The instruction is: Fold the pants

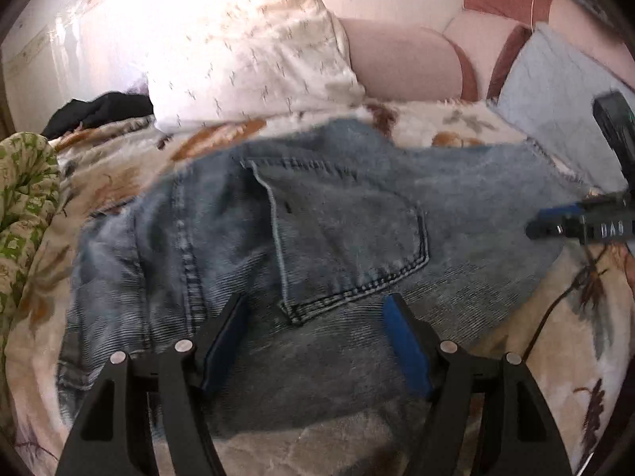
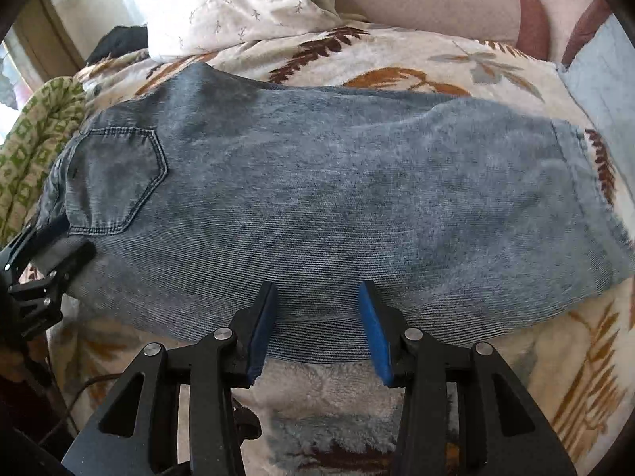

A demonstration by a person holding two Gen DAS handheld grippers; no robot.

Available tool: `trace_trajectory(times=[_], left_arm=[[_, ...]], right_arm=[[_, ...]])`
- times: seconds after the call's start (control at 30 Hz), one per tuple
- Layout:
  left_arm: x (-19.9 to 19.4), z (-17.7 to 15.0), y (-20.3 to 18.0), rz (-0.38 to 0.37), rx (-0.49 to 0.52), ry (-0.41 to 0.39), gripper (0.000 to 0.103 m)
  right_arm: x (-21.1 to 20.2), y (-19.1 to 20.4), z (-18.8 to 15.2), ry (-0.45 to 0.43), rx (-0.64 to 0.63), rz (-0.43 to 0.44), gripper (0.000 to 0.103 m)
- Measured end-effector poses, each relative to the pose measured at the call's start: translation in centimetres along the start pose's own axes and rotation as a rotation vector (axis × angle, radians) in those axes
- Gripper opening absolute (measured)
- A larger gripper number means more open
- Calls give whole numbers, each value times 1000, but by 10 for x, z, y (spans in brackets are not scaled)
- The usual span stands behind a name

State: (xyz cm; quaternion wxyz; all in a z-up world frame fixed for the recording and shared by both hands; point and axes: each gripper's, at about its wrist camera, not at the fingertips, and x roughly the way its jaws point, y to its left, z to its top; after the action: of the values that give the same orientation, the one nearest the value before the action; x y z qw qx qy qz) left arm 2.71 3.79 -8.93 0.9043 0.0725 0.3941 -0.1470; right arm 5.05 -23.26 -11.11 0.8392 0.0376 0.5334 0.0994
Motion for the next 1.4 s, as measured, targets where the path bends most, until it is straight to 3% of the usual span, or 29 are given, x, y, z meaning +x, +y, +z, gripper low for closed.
trace_trajectory(times=[0.13, 0.23, 0.37, 0.5, 0.7, 0.93, 1.0, 1.07, 1.4], left_arm=[[-21, 8, 10, -31, -36, -69, 73], [-24, 8, 19, -26, -60, -63, 73], [-22, 9, 31, -43, -106, -26, 73], [-19, 10, 40, -35, -124, -4, 73], [-13, 9, 50, -36, -152, 25, 73], [-9, 8, 55, -38, -179, 61, 73], [-9, 8, 56, -36, -180, 65, 73], [-8, 8, 57, -35, -189, 75, 73], [-5, 8, 55, 15, -170, 65, 73]], right_arm=[[-20, 28, 39, -83, -72, 92, 42], [-18, 53, 83, -108, -135, 154, 42], [10, 77, 137, -69, -145, 262, 42], [53, 71, 178, 19, -62, 337, 42], [91, 60, 202, 118, -37, 381, 44], [112, 71, 201, 219, -94, 452, 49], [108, 77, 200, 207, -118, 439, 34], [103, 83, 199, 185, -151, 398, 9], [115, 97, 209, 95, -137, 196, 7]])
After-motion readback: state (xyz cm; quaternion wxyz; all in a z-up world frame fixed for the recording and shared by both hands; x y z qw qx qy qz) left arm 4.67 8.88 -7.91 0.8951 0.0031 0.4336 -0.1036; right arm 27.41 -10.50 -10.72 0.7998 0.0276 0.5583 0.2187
